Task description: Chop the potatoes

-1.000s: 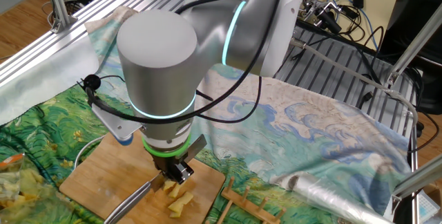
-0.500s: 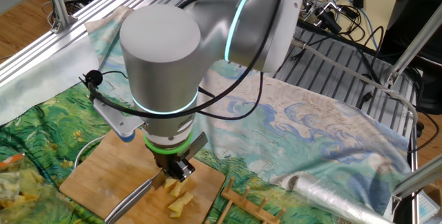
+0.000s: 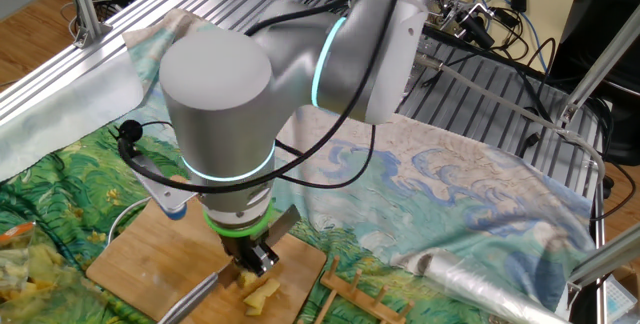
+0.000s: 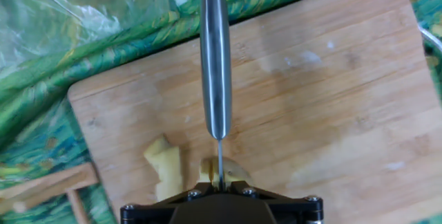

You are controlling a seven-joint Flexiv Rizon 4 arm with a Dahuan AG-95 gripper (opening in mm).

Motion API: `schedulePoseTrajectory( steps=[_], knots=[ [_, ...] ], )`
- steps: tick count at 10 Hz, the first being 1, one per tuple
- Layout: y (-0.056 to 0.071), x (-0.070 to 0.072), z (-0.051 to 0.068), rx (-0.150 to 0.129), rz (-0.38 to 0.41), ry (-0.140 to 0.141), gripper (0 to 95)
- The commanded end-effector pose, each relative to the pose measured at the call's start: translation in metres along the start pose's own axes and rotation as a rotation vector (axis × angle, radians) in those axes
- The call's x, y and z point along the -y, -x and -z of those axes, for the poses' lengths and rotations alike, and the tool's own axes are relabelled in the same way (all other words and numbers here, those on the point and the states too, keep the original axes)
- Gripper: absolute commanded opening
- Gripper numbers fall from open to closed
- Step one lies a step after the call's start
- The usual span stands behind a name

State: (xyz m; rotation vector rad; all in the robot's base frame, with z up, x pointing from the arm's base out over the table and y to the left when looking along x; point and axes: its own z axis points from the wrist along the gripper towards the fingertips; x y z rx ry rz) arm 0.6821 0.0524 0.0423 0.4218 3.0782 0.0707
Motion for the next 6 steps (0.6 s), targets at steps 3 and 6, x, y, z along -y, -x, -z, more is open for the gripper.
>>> schedulePoseTrajectory(
  steps=[3,6],
  knots=[
    [-0.0014,0.0027,-0.0292,-0.003,0.002,-0.021,0.0],
    [-0.0047,0.0011,-0.0232,-0.014,-0.003,-0.026,0.0]
  ],
)
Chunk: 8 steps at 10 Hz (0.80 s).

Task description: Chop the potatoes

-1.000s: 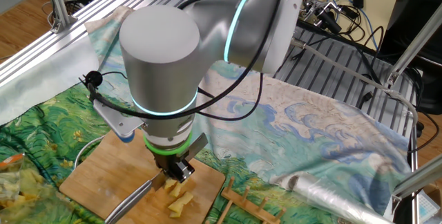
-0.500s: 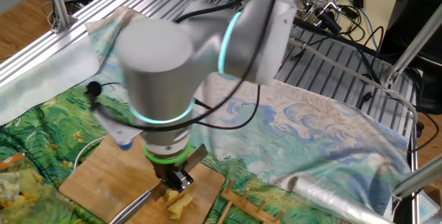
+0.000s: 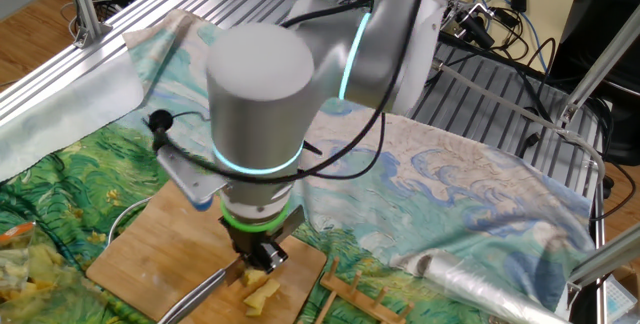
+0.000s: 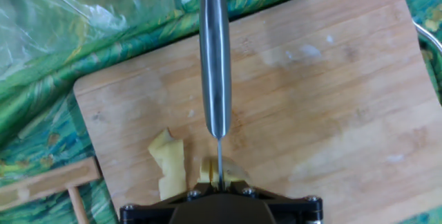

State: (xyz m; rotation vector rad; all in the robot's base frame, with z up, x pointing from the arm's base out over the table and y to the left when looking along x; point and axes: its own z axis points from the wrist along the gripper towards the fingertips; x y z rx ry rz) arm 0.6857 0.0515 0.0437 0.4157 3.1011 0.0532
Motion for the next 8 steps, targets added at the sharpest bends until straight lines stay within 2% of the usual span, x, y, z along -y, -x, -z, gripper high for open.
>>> schedulePoseTrajectory(
  steps=[1,4,5,8],
  knots=[
    [-0.0089,0.0005,-0.0241,0.012,-0.012,-0.01,0.0],
    [-0.0075,0.0011,-0.0199,0.014,-0.004,-0.015,0.0],
    [-0.0043,0.0011,-0.0185,0.009,-0.001,-0.008,0.0],
    [-0.0043,0.0009,-0.0192,0.009,0.001,-0.014,0.0]
  ],
)
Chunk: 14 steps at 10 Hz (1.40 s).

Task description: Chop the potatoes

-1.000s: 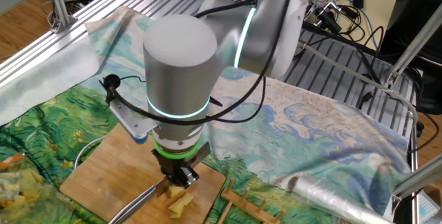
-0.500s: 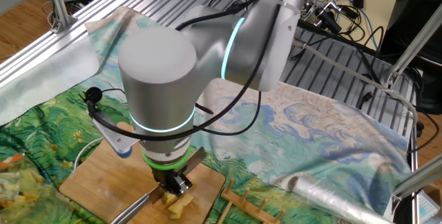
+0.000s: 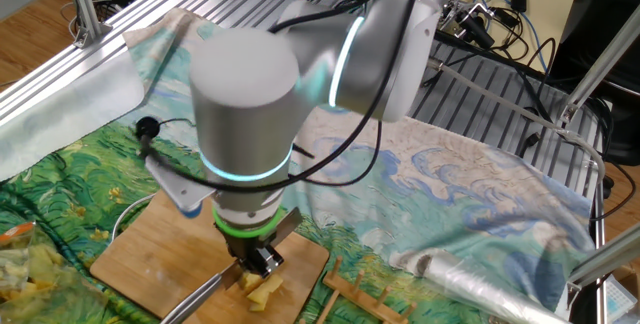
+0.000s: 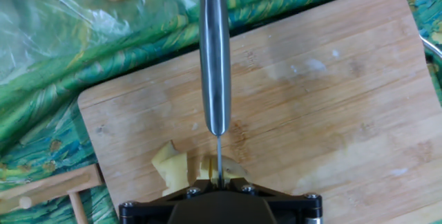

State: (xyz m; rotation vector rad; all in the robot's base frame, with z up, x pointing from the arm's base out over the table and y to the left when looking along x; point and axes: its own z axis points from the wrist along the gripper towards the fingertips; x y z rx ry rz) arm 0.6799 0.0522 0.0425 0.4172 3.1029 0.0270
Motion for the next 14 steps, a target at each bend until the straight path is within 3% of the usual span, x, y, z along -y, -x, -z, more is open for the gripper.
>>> schedulePoseTrajectory(
  steps=[1,10,12,14],
  knots=[
    [0.0,0.0,-0.016,0.002,0.003,-0.004,0.0],
    [-0.002,0.001,-0.01,0.002,0.003,0.003,0.0],
    [-0.002,0.001,-0.005,0.001,0.001,0.001,0.0],
    [-0.002,0.0,0.01,-0.01,-0.008,-0.005,0.0]
  ],
)
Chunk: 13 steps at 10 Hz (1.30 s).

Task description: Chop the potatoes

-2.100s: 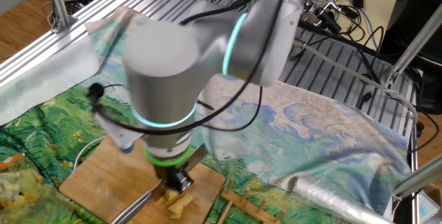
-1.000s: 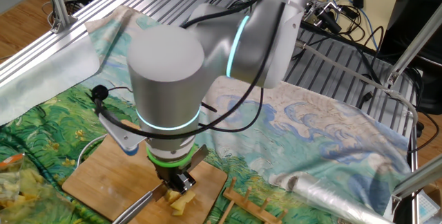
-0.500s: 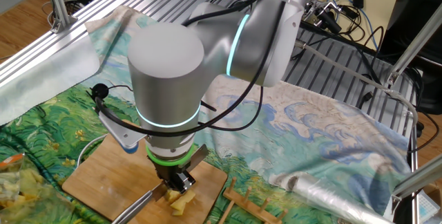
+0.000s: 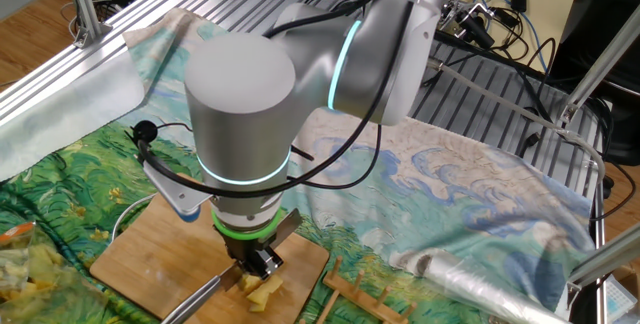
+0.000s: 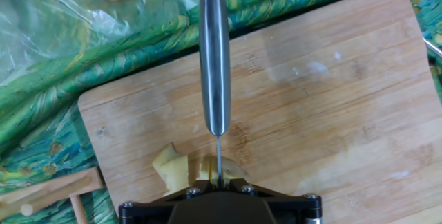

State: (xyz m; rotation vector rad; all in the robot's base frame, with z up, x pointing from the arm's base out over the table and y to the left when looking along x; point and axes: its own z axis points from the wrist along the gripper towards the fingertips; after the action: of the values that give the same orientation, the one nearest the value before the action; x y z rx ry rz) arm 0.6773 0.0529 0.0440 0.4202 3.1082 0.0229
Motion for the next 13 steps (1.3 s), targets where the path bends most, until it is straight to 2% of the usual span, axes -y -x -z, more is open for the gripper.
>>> schedulePoseTrajectory(
  steps=[1,7,9,10,11,12,13],
  knots=[
    [0.0,0.0,0.01,-0.002,-0.006,-0.005,0.0],
    [-0.006,0.012,0.03,-0.002,0.0,-0.01,0.0],
    [-0.006,0.011,0.03,0.003,-0.001,-0.007,0.0],
    [-0.006,0.009,0.02,0.013,-0.008,0.01,0.0],
    [-0.004,0.006,0.0,0.021,-0.012,0.024,0.0],
    [0.0,-0.001,-0.045,0.084,-0.024,0.065,0.0],
    [0.001,-0.004,-0.065,0.133,-0.033,0.068,0.0]
  ],
)
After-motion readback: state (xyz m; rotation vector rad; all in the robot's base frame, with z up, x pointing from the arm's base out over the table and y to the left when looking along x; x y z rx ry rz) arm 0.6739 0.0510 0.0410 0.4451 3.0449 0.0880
